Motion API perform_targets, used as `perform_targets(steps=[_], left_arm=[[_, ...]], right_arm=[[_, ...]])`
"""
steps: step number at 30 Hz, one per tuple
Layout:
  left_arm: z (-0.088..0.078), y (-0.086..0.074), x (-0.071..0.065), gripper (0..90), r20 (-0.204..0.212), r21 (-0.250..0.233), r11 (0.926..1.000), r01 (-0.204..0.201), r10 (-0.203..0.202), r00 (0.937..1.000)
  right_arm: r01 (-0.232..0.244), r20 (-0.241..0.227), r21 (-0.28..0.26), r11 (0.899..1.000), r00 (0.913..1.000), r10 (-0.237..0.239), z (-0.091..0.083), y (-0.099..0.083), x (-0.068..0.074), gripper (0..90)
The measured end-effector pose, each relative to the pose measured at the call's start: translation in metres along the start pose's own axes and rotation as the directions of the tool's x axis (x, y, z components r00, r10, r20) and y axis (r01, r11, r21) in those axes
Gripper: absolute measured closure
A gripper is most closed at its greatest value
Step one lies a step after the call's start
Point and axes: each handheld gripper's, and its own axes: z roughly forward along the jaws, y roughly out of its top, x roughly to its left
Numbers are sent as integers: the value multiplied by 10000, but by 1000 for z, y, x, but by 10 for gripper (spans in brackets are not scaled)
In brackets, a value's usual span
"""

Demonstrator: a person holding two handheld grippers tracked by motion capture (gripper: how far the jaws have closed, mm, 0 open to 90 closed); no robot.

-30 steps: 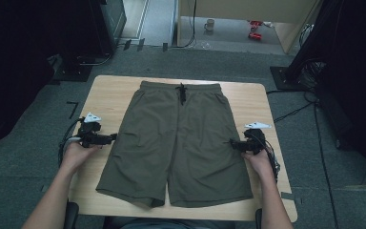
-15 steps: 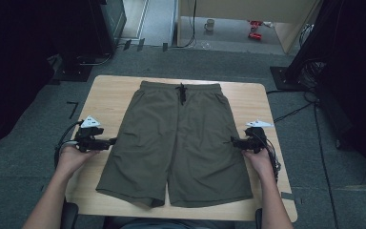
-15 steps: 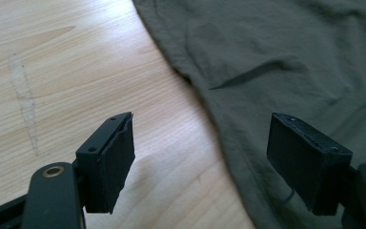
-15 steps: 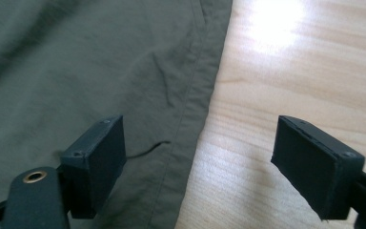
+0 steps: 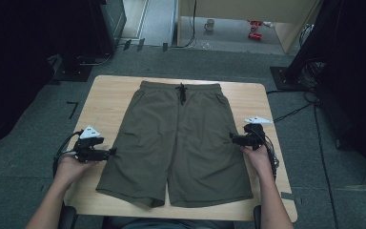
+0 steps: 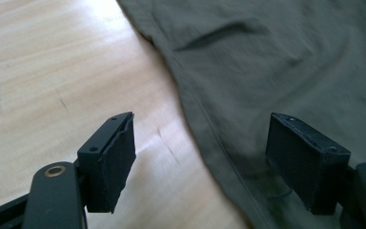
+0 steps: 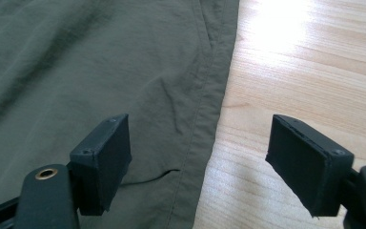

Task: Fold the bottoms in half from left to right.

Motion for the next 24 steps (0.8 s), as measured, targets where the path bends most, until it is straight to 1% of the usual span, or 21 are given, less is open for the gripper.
perform_targets(steps=[5,9,12,15,17,19,21,24], left_arm=[[-5,-9,-7,260,62,-36,9998,-198,199,9998],[-6,-15,-12,260,195,-46,9996,-264,265,9995],[-7,-18,-15,261,216,2,9991,-414,414,9989],[-6,-22,-18,290,387,153,9987,-495,489,9981],[-6,-25,-21,294,504,253,9979,-600,587,9970],[-5,-28,-24,294,502,343,9968,-718,700,9963],[-6,-31,-27,290,422,269,9960,-850,839,9956],[-7,-35,-30,284,346,157,9954,-944,938,9950]], right_arm=[[-38,-44,4,10000,10000,38,3,2,1,228],[-42,-128,30,10000,9999,43,4,5,2,228],[-47,-162,48,10000,9999,48,6,6,3,228],[-80,-186,59,10000,9998,81,7,7,3,228],[-103,-210,58,9999,9997,104,8,8,3,228],[-126,-226,65,9999,9997,127,8,9,4,228],[-93,-226,33,10000,9997,94,9,9,4,228],[-102,-275,-14,9999,9996,102,10,11,6,231]])
